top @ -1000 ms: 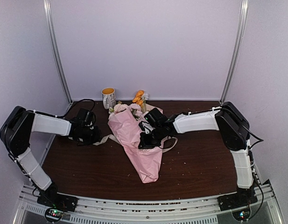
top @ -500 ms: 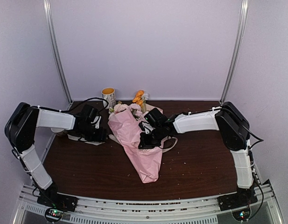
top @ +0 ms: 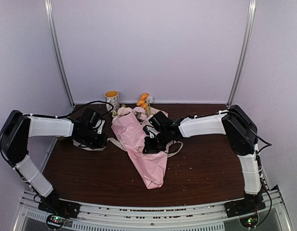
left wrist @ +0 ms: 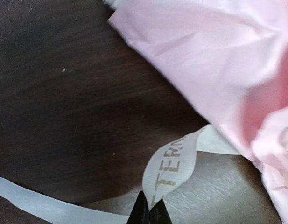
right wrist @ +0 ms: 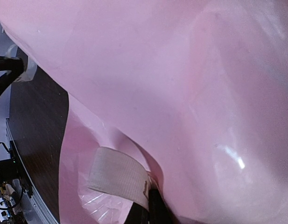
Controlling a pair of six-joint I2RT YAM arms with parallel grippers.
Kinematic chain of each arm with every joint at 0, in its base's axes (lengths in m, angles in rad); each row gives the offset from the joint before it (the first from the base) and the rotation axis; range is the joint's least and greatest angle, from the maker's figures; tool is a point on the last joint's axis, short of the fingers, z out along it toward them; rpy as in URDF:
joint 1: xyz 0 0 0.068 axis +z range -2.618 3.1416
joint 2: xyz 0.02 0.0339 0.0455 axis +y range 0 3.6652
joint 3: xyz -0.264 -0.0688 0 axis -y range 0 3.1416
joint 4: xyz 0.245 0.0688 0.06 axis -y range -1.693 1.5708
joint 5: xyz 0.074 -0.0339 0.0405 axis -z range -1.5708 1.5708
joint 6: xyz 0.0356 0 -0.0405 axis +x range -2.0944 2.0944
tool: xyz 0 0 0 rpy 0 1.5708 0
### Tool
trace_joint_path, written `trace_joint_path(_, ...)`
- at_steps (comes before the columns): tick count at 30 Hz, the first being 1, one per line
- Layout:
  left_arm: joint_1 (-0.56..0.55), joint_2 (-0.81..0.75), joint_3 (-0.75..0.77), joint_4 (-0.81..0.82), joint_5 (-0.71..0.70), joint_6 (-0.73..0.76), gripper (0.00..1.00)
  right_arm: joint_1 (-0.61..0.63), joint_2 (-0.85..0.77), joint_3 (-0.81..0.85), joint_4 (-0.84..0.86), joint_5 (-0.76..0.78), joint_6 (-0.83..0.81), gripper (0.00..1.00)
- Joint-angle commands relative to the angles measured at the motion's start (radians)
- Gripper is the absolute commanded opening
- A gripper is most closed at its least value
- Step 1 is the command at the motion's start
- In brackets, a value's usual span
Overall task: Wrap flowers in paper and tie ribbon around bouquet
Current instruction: Pick up the left side of the ribbon, then cross the ribbon over the folded bouquet.
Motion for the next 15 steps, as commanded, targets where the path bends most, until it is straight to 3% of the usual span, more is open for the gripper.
trace_joint_path(1, -0.122, -0.183, 0.016, 0.027, -0.089, 0.131, 0.0, -0.006, 0.003, 0.003, -0.061, 0.008, 0.004, 0.0)
trace_joint_path(3, -0.181, -0.244, 0.043, 0.032, -0.098, 0.189, 0.0, -0.009, 0.008, 0.003, -0.06, 0.004, 0.008, 0.0)
trace_joint_path(8, -0.236, -0.256, 0.107, 0.134, 0.043, 0.232, 0.0, -0.009, 0.009, -0.007, -0.036, -0.012, 0.027, 0.0)
trace_joint_path(12, -0.236, -0.117, 0.178, 0.186, 0.102, 0.2, 0.0, -0.009, -0.009, -0.021, 0.001, -0.023, 0.057, 0.0)
trace_joint_path(15, -0.23, 0.066, 0.304, 0.088, 0.069, 0.138, 0.0, -0.008, -0.038, -0.03, 0.015, -0.019, 0.067, 0.0)
